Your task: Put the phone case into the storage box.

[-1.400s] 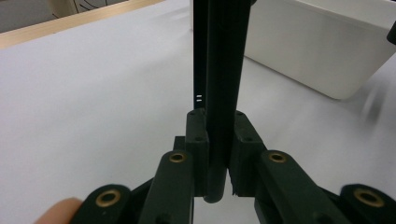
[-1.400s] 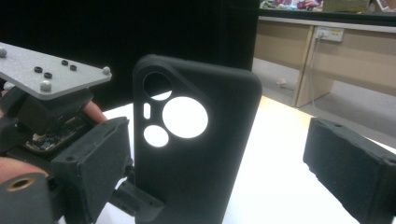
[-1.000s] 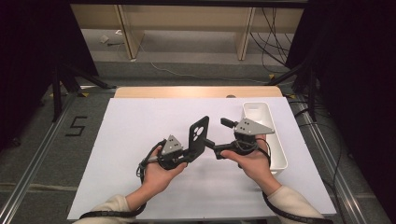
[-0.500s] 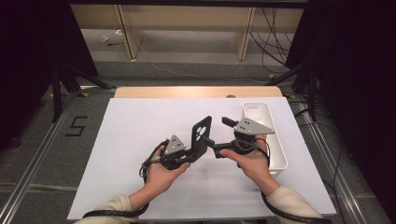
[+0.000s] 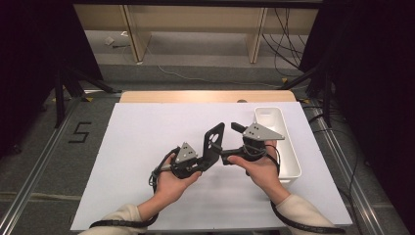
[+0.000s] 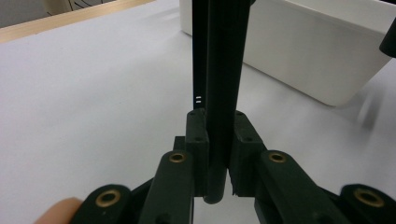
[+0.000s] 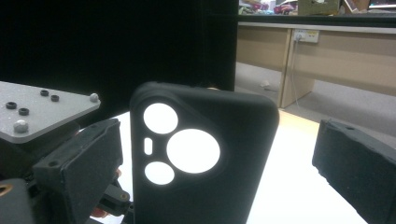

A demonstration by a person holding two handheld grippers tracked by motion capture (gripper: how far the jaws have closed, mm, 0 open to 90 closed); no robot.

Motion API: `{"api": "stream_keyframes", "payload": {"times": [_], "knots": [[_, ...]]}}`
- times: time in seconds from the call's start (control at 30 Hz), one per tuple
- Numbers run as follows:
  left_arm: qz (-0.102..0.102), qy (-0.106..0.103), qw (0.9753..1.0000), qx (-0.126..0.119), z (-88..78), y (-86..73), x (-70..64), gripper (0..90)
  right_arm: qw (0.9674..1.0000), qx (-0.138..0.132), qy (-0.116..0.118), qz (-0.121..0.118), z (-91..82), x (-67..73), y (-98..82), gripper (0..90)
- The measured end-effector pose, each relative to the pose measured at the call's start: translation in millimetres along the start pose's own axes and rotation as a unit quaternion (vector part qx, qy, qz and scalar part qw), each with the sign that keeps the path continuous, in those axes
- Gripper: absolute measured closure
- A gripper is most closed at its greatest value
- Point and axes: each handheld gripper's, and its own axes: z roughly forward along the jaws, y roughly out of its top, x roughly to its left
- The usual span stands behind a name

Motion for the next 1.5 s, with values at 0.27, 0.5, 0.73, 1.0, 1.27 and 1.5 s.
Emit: {"api": "stream_keyframes", "payload": {"times": [0.27, 0.5, 0.73, 1.0, 1.27, 1.5], "knots": [[0.004, -0.004, 1.0000, 0.000, 3.3, 1.0, -4.0, 80.0, 1.0000, 0.001, -0.004, 0.005, 2.3, -0.9, -0.9, 2.7], [0.006, -0.007, 1.0000, 0.002, 5.2, 1.5, -6.4, 80.0, 0.9999, 0.004, -0.006, 0.009, 4.0, -1.0, -2.0, 2.8], [0.009, -0.011, 0.9999, 0.000, 8.0, 1.2, -9.5, 80.0, 0.9999, 0.003, -0.008, 0.013, 5.8, -1.9, -3.5, 3.1], [0.012, -0.012, 0.9999, 0.001, 10.0, 1.6, -12.5, 80.0, 0.9998, 0.003, -0.011, 0.016, 6.3, -2.4, -4.5, 4.2], [0.012, -0.015, 0.9998, 0.001, 11.6, 1.9, -14.5, 79.9, 0.9998, 0.002, -0.013, 0.017, 6.5, -2.2, -5.5, 5.7], [0.011, -0.015, 0.9998, -0.001, 11.6, 2.2, -14.0, 79.9, 0.9997, 0.000, -0.015, 0.018, 6.1, -2.1, -5.7, 9.7]]}}
